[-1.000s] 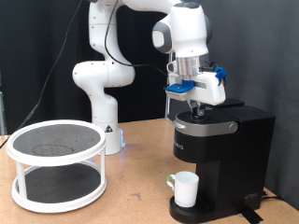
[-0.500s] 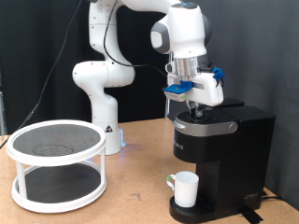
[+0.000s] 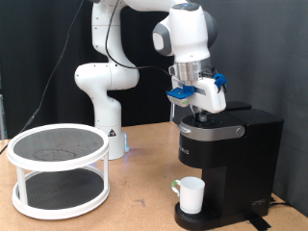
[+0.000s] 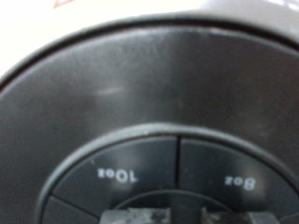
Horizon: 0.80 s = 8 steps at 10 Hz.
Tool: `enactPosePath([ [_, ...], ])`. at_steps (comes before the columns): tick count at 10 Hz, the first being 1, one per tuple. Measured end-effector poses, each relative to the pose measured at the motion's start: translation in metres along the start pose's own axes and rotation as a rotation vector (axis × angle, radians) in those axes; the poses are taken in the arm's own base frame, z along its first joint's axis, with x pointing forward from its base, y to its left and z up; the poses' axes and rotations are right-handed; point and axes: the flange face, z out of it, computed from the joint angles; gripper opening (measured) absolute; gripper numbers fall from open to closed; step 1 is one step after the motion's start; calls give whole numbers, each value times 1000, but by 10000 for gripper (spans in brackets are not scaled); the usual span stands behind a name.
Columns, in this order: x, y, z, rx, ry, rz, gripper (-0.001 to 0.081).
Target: Make a cup of coffee with the keurig machine
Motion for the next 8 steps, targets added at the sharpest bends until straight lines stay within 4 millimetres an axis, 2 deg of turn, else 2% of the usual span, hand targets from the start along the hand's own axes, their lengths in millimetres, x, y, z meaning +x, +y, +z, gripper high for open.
enactPosePath([
  [4, -1, -11, 1, -72, 14, 33, 0],
  [8, -3, -13, 1, -98, 29, 11, 0],
])
